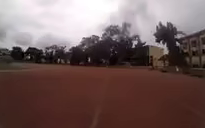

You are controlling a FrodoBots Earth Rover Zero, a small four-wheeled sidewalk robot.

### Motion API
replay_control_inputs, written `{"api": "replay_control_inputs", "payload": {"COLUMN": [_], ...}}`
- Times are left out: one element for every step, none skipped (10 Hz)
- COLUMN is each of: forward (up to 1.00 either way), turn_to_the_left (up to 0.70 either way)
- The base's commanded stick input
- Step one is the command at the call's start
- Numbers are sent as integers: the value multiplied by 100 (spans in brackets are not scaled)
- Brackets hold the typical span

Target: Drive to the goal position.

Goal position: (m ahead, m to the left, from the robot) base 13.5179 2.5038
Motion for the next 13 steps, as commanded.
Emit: {"api": "replay_control_inputs", "payload": {"forward": [70,70,70,70,70,70,70,70,70,70,70,70,70], "turn_to_the_left": [0,0,0,0,0,0,0,0,0,0,0,0,0]}}
